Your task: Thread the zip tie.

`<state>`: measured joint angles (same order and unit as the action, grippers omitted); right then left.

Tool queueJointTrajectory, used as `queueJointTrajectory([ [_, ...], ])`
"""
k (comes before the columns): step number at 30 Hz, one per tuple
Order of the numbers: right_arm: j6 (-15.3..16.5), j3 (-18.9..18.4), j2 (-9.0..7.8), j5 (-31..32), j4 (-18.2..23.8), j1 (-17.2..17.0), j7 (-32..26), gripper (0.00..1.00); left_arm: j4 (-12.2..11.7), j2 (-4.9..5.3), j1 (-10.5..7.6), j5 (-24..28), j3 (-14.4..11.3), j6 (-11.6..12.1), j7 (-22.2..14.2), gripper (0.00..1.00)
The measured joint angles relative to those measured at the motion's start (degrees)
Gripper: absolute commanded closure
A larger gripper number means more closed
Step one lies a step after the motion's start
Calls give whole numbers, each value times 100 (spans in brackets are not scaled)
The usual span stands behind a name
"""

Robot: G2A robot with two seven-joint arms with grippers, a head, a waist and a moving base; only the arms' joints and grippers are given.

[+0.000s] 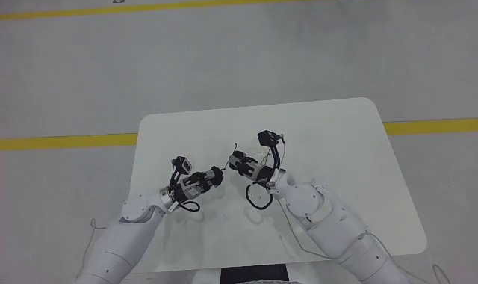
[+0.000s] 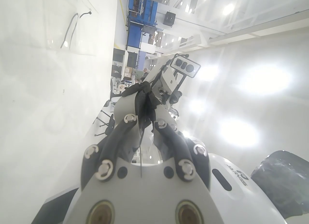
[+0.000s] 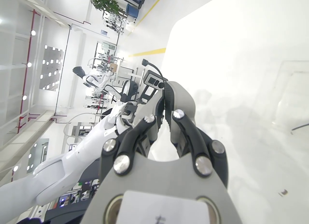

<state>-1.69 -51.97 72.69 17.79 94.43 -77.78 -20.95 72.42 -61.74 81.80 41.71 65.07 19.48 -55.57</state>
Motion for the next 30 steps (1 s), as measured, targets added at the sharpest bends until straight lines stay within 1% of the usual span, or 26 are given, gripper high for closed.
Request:
queueJointTrajectory([
  [10,-61,3,24,56,-19,-3,7,100,0,0,0,0,0,0,0,100],
  [30,-235,24,53,396,-31,-45,19,100,0,0,0,0,0,0,0,100],
])
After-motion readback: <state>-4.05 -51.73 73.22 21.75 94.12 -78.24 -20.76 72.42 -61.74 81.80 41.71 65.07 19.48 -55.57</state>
